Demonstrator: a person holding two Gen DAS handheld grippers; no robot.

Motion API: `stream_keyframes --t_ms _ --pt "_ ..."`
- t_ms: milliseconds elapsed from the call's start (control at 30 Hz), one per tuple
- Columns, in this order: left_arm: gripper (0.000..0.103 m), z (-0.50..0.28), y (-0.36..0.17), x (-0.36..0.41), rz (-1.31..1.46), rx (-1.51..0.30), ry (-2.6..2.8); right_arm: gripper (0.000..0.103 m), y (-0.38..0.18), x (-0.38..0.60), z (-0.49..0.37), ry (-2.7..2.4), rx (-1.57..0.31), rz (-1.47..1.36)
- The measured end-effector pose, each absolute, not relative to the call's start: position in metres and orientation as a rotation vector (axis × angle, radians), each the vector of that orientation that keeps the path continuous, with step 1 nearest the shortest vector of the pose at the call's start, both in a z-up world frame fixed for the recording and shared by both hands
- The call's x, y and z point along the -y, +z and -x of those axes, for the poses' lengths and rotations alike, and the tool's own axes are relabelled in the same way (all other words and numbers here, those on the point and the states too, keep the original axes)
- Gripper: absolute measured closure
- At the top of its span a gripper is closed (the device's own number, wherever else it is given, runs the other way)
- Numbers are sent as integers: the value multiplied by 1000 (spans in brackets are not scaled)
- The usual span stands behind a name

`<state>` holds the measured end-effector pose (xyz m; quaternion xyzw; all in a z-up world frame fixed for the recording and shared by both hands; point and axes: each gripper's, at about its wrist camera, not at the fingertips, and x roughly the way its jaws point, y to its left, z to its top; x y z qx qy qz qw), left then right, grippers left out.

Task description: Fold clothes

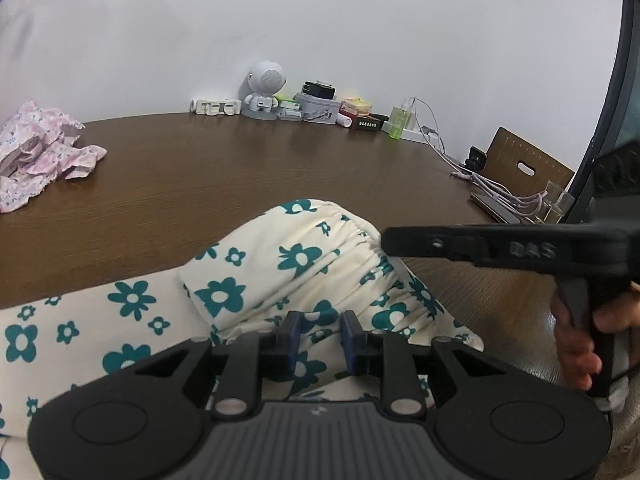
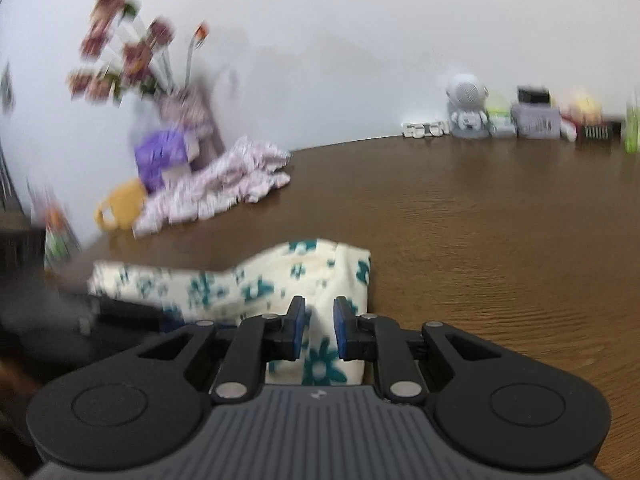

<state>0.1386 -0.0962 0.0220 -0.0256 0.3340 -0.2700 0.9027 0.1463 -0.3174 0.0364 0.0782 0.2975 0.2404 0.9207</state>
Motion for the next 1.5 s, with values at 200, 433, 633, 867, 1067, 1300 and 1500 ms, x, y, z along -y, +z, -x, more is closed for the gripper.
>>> stream_keyframes --t_ms 200,433,633,867,1067,1300,1500 --pt "81 -136 23 92 74 -684 -563 91 25 308 -163 474 -676 -145" --pt "84 -137 38 85 111 -598 -530 91 15 290 -156 445 -658 -28" --pt "84 -147 22 84 94 -692 -491 91 22 290 -155 446 -647 -20" --pt "84 -144 19 82 77 -688 -495 89 28 313 -186 447 -661 -223" --pt "84 -142 18 81 69 -682 -499 90 13 296 -195 442 -725 -178" --pt "84 -142 19 79 81 -682 -502 65 18 291 -177 409 -661 -131" --pt "84 -141 20 79 85 -680 -503 61 21 310 -154 389 -652 -189"
